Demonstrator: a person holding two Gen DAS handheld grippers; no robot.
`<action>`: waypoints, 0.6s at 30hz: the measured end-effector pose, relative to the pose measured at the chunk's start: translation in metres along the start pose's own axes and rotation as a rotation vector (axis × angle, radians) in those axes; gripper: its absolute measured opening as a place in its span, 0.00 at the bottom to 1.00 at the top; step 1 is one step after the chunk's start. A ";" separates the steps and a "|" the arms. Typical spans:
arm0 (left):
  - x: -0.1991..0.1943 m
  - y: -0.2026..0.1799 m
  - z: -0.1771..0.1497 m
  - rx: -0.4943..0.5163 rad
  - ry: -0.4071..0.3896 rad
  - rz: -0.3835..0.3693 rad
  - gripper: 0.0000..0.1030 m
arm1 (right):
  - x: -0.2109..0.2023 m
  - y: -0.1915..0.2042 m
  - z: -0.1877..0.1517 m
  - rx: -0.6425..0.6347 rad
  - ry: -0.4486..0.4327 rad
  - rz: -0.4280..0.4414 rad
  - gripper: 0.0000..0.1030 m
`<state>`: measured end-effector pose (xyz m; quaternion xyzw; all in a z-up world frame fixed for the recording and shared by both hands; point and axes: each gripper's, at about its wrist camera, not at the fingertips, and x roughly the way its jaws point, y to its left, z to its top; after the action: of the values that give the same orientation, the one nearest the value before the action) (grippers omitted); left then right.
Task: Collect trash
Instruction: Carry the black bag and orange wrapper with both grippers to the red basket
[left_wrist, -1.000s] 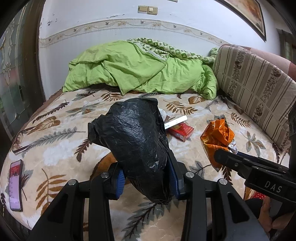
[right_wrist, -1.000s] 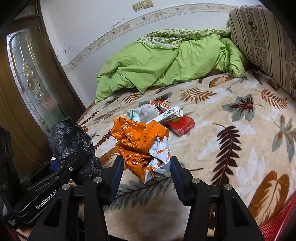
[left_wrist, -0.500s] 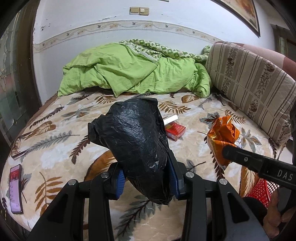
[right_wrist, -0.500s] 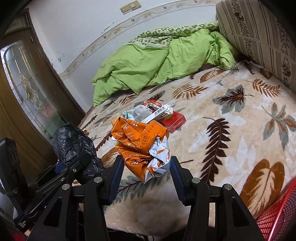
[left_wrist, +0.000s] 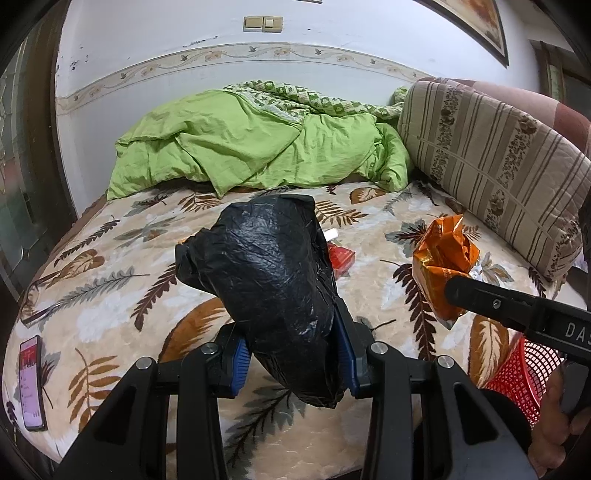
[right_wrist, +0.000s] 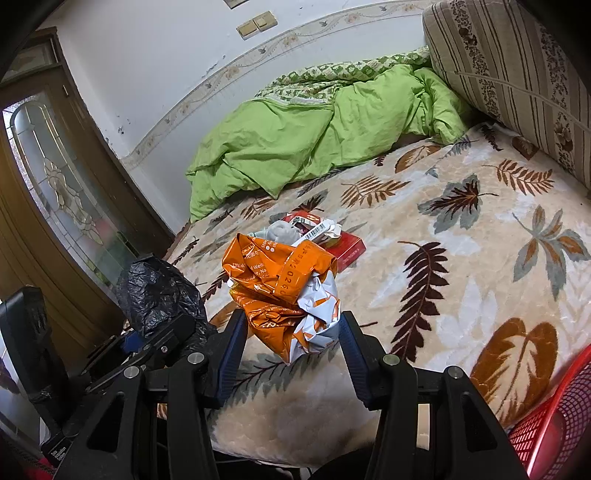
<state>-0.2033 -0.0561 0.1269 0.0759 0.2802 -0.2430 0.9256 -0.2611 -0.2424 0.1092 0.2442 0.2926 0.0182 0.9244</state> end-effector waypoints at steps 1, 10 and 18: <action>0.000 -0.001 0.000 0.003 -0.001 -0.001 0.37 | -0.001 -0.001 0.000 0.001 -0.001 -0.001 0.53; -0.002 -0.009 0.002 0.016 -0.004 -0.022 0.37 | -0.014 -0.012 -0.005 0.021 -0.001 -0.019 0.53; -0.008 -0.022 0.009 0.024 -0.016 -0.056 0.37 | -0.030 -0.027 -0.004 0.055 -0.018 -0.039 0.53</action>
<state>-0.2152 -0.0742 0.1389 0.0770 0.2719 -0.2726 0.9197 -0.2912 -0.2699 0.1095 0.2640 0.2892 -0.0104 0.9201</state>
